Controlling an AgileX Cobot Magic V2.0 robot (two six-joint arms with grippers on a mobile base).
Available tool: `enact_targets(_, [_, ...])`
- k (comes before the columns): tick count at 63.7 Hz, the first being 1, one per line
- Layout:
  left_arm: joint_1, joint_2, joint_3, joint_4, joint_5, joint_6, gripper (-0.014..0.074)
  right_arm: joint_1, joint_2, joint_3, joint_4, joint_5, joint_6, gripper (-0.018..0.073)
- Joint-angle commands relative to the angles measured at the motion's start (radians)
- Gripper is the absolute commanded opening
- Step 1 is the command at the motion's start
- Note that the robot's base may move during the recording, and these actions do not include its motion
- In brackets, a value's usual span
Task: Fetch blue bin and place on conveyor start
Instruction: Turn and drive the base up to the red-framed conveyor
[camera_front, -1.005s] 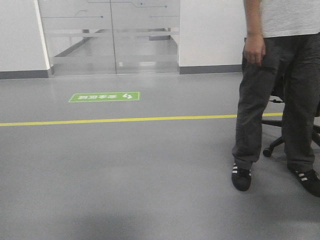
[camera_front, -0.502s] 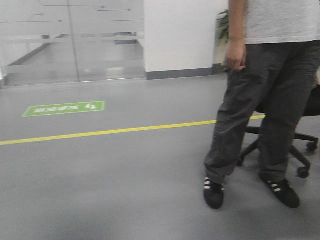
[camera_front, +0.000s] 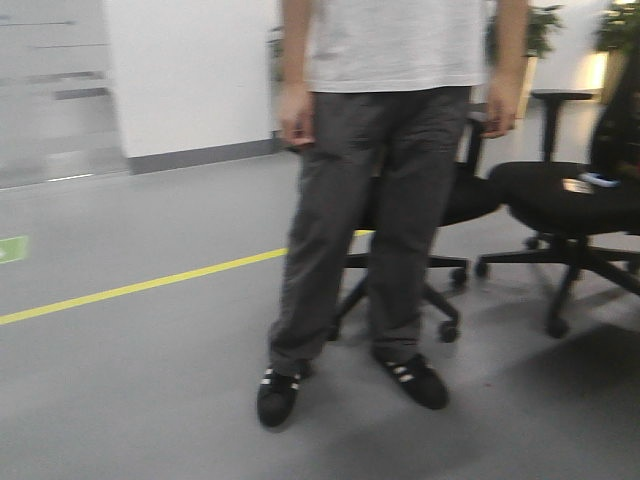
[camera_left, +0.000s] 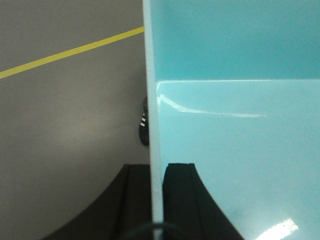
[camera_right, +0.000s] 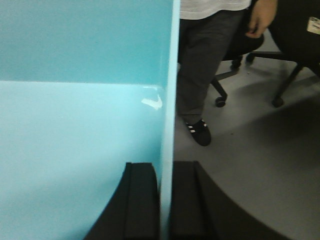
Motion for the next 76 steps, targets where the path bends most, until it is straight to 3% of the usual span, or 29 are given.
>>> enact_targets(1, [-0.003, -0.011, -0.010, 0.004, -0.041, 0.006, -0.0111, 0.000, -0.011, -0.011, -0.023, -0.041, -0.006, -0.0153])
enact_targets(76, [-0.003, -0.011, -0.010, 0.006, -0.041, 0.006, -0.0111, 0.000, -0.011, -0.011, -0.023, -0.095, -0.006, -0.0153])
